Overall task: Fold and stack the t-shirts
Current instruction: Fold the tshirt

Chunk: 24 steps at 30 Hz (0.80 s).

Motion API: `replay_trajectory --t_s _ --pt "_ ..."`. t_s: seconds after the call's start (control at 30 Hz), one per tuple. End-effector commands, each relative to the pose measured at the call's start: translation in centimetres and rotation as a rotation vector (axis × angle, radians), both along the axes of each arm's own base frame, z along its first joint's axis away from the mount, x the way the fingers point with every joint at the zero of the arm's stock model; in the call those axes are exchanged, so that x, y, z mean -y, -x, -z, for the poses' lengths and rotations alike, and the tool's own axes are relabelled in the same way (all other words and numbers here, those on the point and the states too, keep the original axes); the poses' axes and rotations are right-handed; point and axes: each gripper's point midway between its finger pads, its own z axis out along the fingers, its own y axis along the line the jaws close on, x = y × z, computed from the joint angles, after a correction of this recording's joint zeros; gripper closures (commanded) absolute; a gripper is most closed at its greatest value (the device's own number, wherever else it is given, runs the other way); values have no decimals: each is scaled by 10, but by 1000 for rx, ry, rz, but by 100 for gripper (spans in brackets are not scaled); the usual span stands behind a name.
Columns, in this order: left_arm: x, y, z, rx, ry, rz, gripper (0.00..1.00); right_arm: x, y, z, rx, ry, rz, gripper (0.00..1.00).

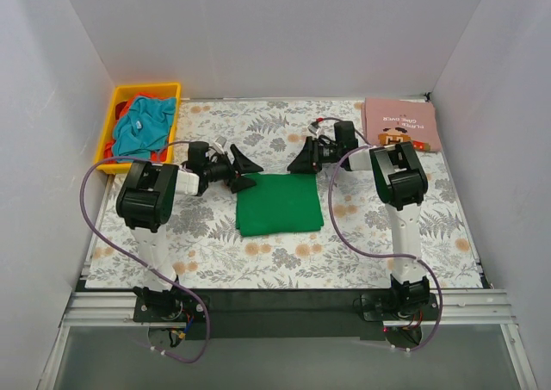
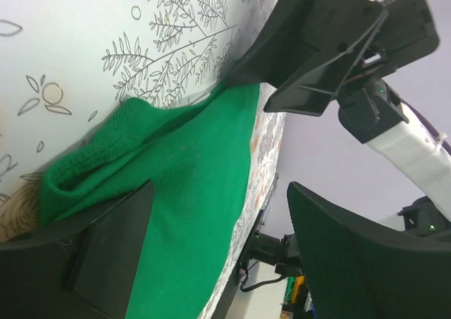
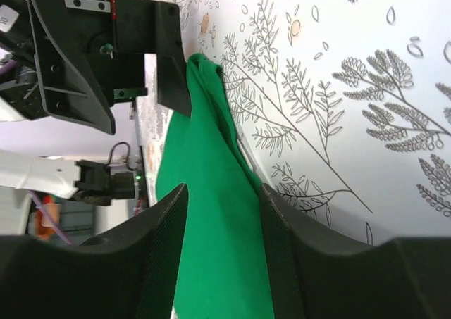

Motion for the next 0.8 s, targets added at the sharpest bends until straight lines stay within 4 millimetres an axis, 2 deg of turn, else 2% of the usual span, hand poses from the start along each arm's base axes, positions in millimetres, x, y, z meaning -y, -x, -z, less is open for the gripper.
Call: replay_trajectory --t_s 0.0,0.07,0.17,0.27,0.33,0.4,0.43,0.53,0.6,0.63,0.7,0.73,0.77 --pt "-9 -18 0 45 -14 -47 24 5 -14 -7 70 -11 17 48" --pt "-18 -24 13 20 -29 -82 24 11 -26 -3 95 -2 37 49" --pt "-27 -23 14 6 -25 -103 24 25 -44 -8 129 -1 75 49" --pt "-22 -16 -17 79 18 -60 24 38 -54 -28 164 -13 101 49" --pt "-11 -9 -40 149 40 -6 24 40 -52 -56 209 -29 100 49" --pt "-1 -9 -67 220 53 22 23 41 -43 -70 209 -44 89 48" --pt "10 -4 -74 234 64 54 24 40 -38 -88 237 -55 84 49" --pt "33 -3 -93 289 86 80 24 44 -20 -108 243 -69 73 49" --pt "44 -10 -90 283 95 85 24 46 -4 -105 213 -70 62 48" --pt "51 -11 -86 256 107 85 24 47 2 -113 216 -76 59 48" --pt "55 -19 -75 236 114 67 25 48 15 -117 203 -83 47 48" --pt "59 -25 -60 204 107 64 26 49 23 -110 182 -79 43 47" --pt "60 -31 -52 191 95 52 26 51 28 -109 173 -79 40 47"
